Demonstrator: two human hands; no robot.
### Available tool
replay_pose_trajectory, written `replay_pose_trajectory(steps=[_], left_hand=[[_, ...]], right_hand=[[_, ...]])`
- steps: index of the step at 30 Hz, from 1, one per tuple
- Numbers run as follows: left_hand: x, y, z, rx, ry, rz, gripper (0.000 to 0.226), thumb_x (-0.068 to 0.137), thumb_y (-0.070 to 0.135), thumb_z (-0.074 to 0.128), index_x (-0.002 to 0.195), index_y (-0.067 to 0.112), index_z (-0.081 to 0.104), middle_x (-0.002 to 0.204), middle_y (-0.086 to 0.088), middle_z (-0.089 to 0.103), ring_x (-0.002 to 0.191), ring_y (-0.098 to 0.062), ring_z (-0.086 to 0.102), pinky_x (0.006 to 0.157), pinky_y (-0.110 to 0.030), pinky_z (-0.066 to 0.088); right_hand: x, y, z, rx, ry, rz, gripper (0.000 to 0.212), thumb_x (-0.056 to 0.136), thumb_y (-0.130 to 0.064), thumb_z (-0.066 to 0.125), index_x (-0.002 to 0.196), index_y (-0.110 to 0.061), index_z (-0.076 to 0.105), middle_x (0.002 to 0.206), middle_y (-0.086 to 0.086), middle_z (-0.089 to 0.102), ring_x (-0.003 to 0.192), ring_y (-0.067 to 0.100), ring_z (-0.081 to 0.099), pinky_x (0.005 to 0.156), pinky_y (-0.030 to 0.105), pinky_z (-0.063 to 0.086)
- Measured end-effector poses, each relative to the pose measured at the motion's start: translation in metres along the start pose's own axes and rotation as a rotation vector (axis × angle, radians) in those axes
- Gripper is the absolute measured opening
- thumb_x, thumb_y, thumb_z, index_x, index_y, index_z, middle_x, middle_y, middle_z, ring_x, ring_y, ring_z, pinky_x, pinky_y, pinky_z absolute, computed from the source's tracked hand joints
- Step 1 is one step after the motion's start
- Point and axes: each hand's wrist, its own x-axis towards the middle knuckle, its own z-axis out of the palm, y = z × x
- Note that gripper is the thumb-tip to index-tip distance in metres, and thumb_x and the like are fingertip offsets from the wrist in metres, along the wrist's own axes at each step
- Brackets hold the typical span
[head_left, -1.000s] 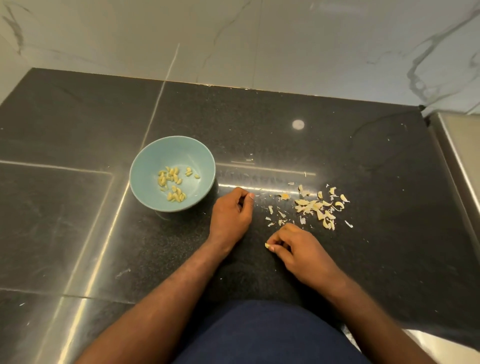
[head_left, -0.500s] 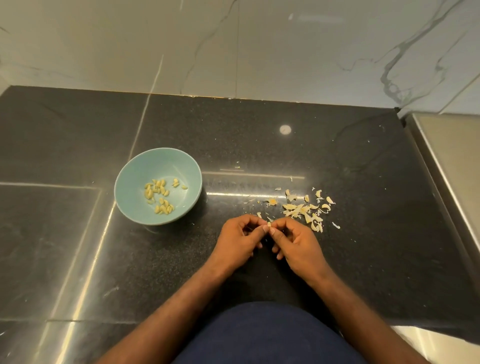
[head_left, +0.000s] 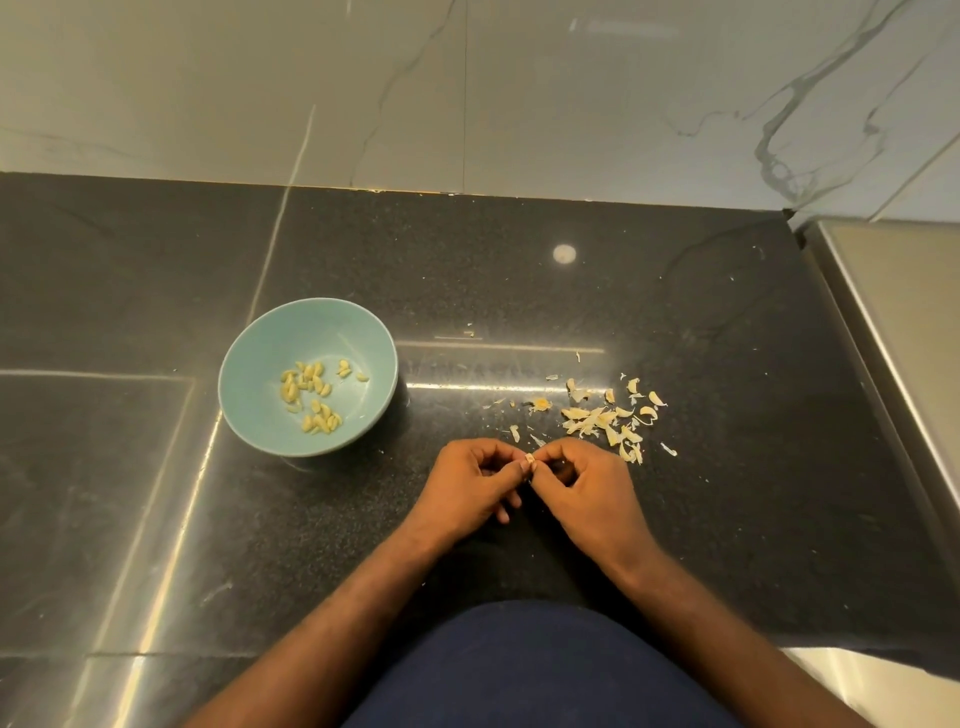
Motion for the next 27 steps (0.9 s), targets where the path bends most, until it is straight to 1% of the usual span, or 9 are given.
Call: replay_pose_trajectory(steps=[3,6,10,13,15,18,21,24,27], left_hand=[[-0.001,0.001,0.002,0.009,0.006,0.017,0.010,0.095,0.016,0.065,0.095,0.013,0.074,0.073,-0.002,0.072,0.057,-0.008,0.063,0.054,-0.021,0.052],[-0.004,0.002,0.005,-0.017,0.035,0.013,0.009,0.094,0.016,0.065,0.093,0.016,0.074,0.070,0.004,0.070,0.056,-0.004,0.062,0.053,-0.019,0.051],[-0.005,-0.002,0.007,-0.015,0.066,0.036,0.008,0.095,0.015,0.064,0.096,0.014,0.072,0.073,0.002,0.070,0.059,-0.004,0.063,0.054,-0.019,0.051],[-0.005,-0.001,0.006,-0.016,0.056,0.032,0.007,0.094,0.015,0.065,0.095,0.010,0.070,0.073,0.001,0.068,0.058,-0.003,0.062,0.054,-0.019,0.050],[-0.005,0.001,0.005,-0.019,0.036,0.027,0.009,0.094,0.014,0.064,0.094,0.007,0.069,0.074,-0.001,0.068,0.057,-0.004,0.061,0.055,-0.019,0.050],[-0.001,0.003,0.001,-0.066,0.007,-0.012,0.010,0.094,0.012,0.063,0.092,0.002,0.067,0.074,-0.008,0.067,0.058,-0.009,0.061,0.053,-0.021,0.049],[0.004,0.007,-0.004,-0.142,-0.066,-0.065,0.011,0.093,0.002,0.058,0.085,0.005,0.065,0.069,-0.006,0.063,0.055,-0.012,0.058,0.049,-0.022,0.047],[0.005,0.010,-0.010,-0.185,-0.139,-0.105,0.014,0.092,-0.001,0.056,0.084,0.006,0.063,0.065,-0.003,0.060,0.051,-0.010,0.053,0.048,-0.019,0.042],[0.006,0.010,-0.015,-0.275,-0.208,-0.142,0.016,0.094,0.000,0.053,0.084,0.007,0.064,0.066,-0.003,0.059,0.052,-0.010,0.051,0.048,-0.017,0.039]], right_hand=[[0.003,-0.003,-0.002,-0.029,0.014,-0.016,0.006,0.089,-0.020,0.070,0.089,-0.023,0.075,0.078,-0.012,0.067,0.075,0.002,0.064,0.066,0.019,0.054],[0.005,-0.007,-0.003,-0.066,0.015,-0.031,0.006,0.088,-0.021,0.070,0.088,-0.022,0.075,0.077,-0.012,0.068,0.073,0.004,0.064,0.066,0.023,0.055],[0.007,-0.009,-0.002,-0.008,0.006,0.034,0.005,0.086,-0.021,0.070,0.084,-0.022,0.076,0.073,-0.009,0.069,0.069,0.006,0.065,0.064,0.027,0.057],[0.007,-0.010,0.001,0.111,-0.006,0.159,0.007,0.087,-0.019,0.072,0.082,-0.022,0.074,0.072,-0.004,0.071,0.066,0.011,0.068,0.063,0.031,0.059],[0.008,-0.012,0.001,0.220,-0.028,0.258,0.009,0.088,-0.014,0.071,0.080,-0.019,0.074,0.072,-0.001,0.072,0.066,0.016,0.069,0.060,0.031,0.059],[0.009,-0.015,-0.001,0.457,-0.083,0.410,0.013,0.090,-0.005,0.067,0.079,-0.009,0.073,0.069,0.004,0.070,0.063,0.017,0.064,0.056,0.028,0.053],[0.014,-0.017,-0.008,0.696,-0.190,0.550,0.013,0.090,0.000,0.061,0.081,-0.003,0.070,0.070,0.008,0.066,0.059,0.015,0.058,0.051,0.025,0.046],[0.016,-0.018,-0.011,0.808,-0.283,0.624,0.014,0.089,0.001,0.057,0.082,-0.003,0.067,0.069,0.008,0.063,0.054,0.013,0.054,0.047,0.022,0.043],[0.016,-0.021,-0.012,0.889,-0.336,0.651,0.017,0.090,0.000,0.054,0.079,-0.006,0.065,0.067,0.005,0.061,0.053,0.012,0.051,0.045,0.021,0.040]])
